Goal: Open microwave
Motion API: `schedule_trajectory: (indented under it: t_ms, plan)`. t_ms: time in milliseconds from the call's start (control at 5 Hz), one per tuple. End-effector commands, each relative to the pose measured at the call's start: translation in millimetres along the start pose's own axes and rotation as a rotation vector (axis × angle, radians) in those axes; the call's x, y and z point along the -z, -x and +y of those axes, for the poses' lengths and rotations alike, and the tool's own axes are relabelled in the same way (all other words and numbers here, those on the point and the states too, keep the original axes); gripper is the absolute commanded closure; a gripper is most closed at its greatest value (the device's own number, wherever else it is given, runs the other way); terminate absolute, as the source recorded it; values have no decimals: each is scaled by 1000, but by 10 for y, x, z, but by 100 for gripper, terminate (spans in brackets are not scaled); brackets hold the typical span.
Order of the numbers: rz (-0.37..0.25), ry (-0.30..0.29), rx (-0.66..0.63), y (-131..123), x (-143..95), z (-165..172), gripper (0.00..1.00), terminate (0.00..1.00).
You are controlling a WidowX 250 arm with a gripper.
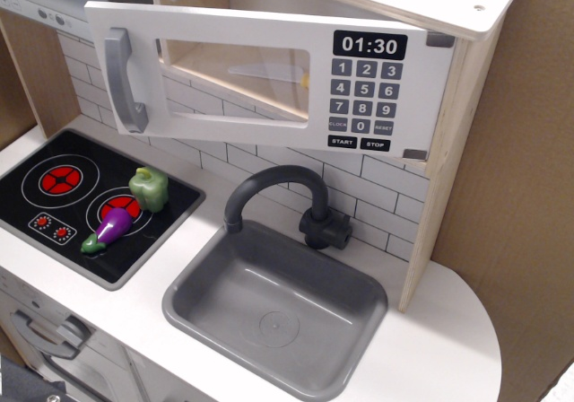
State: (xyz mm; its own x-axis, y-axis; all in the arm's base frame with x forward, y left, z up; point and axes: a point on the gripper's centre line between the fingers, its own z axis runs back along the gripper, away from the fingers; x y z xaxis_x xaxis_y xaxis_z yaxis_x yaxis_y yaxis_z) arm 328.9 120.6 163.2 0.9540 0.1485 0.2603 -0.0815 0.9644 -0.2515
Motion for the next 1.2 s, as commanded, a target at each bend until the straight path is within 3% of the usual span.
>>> schedule_trajectory:
  t_ms: [0,200,400,600,1000]
  plan:
    - [-21,-117,-2,-192,128,169,0,0]
    - [38,-173,13,-35,374,166,0,0]
    - [125,-177,60,183,531,-15,0,0]
    - [155,-141,134,488,589,-302,0,0]
    - [101,-70,231,945,718,-812,0,0]
